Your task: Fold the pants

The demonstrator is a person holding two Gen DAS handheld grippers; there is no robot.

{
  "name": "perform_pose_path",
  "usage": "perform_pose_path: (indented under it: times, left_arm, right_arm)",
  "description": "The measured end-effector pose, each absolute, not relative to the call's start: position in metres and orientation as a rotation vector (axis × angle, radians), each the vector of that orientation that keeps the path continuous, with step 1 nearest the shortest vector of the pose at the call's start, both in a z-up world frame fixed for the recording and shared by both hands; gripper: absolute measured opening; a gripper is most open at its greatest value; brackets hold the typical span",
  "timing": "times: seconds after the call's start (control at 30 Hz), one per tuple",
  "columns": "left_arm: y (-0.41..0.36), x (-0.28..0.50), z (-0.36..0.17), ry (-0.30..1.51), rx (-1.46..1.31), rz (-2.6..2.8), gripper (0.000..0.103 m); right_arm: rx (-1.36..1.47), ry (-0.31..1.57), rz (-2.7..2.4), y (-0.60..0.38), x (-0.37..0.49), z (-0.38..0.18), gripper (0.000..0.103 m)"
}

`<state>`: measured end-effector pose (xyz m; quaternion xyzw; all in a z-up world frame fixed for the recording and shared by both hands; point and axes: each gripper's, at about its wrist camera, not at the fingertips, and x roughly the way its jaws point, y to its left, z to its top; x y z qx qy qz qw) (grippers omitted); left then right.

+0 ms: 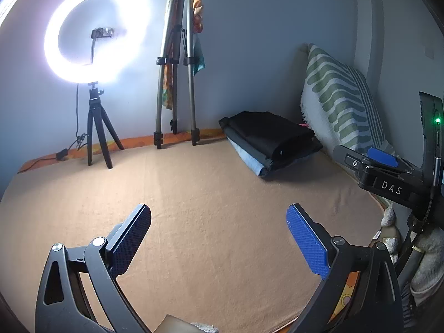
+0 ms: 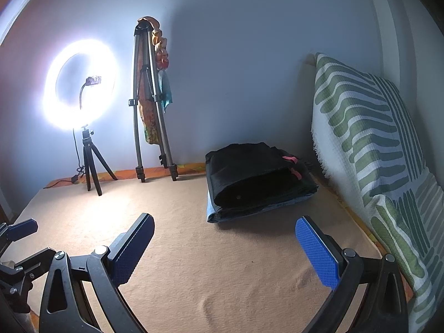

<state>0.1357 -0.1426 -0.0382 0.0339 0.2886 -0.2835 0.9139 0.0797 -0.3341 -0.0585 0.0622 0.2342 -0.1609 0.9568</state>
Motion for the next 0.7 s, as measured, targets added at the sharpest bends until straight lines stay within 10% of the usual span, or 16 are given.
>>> perform_pose_path:
  times: [0.7]
  left_arm:
    - [-0.1443,0.1343,-0.0391,0.605,0.071,-0.595,0.098]
  right_arm:
    - [0.127,0.473,-0.328,-0.3336,0.0786,-0.0581,0.103]
